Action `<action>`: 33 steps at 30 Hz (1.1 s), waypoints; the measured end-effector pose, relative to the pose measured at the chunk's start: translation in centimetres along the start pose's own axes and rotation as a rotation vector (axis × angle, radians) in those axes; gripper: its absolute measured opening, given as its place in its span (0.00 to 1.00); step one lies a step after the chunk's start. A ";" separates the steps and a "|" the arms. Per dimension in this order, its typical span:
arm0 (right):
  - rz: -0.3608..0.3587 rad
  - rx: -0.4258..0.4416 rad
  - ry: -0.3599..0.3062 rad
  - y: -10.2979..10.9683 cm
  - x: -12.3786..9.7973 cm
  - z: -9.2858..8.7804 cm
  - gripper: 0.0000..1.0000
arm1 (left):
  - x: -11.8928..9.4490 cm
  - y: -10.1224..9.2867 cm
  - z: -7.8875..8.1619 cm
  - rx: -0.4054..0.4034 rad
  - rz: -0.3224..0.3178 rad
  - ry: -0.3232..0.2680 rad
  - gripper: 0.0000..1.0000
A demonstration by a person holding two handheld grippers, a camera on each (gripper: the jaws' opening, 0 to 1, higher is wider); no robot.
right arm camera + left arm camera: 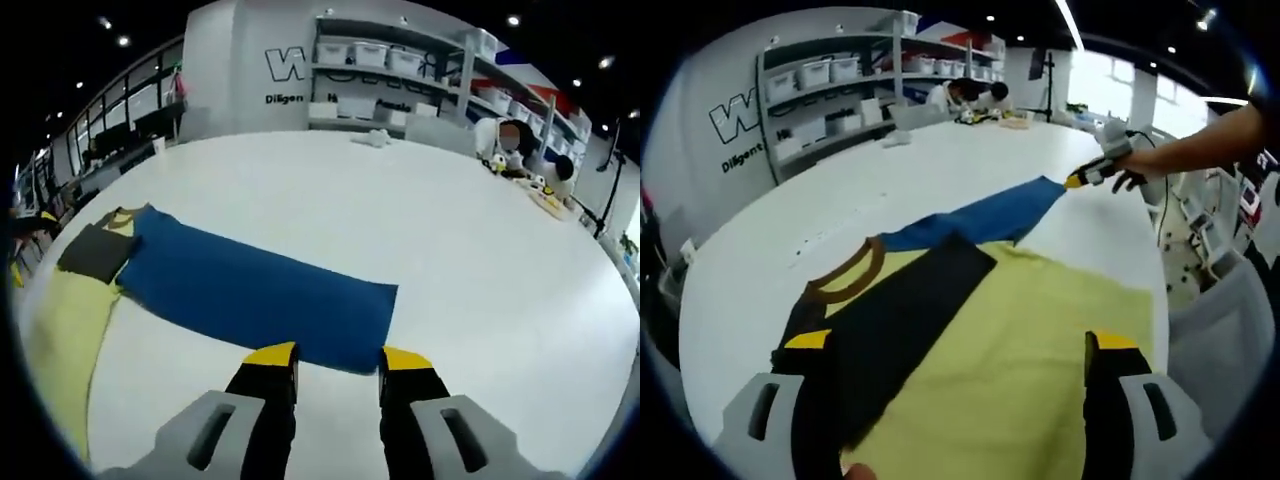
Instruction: Fold the garment on the visible template until the final outline fits inside the template.
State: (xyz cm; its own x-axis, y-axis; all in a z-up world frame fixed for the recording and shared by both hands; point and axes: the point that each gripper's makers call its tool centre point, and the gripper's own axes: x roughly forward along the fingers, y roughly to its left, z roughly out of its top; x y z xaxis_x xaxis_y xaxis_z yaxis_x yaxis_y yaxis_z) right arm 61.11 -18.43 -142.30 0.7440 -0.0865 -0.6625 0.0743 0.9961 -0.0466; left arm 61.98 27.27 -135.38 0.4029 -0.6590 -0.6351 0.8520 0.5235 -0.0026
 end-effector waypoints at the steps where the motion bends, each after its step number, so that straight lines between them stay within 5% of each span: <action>1: -0.002 0.005 0.009 -0.1 0.2 -0.1 0.26 | -0.1 0.0 -0.2 0.002 0.000 0.003 0.99; 14: -0.059 -0.018 0.054 -1.1 1.7 -0.7 0.27 | -2.4 0.5 -1.5 -0.029 0.031 0.010 0.98; 17: -0.078 0.048 0.053 -1.5 1.9 -0.8 0.27 | -3.0 0.7 -1.9 -0.039 0.039 0.008 0.98; 33: 0.000 -0.004 0.073 0.4 1.3 -0.8 0.00 | -5.3 1.7 -3.0 -0.090 0.111 -0.017 0.93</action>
State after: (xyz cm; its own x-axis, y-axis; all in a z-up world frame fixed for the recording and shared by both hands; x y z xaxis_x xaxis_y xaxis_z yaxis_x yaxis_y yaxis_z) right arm 61.61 -18.11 -143.76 0.6934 -0.0856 -0.7155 0.0717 0.9962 -0.0496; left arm 60.25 33.30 -134.37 0.4992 -0.6032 -0.6220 0.7687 0.6396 -0.0033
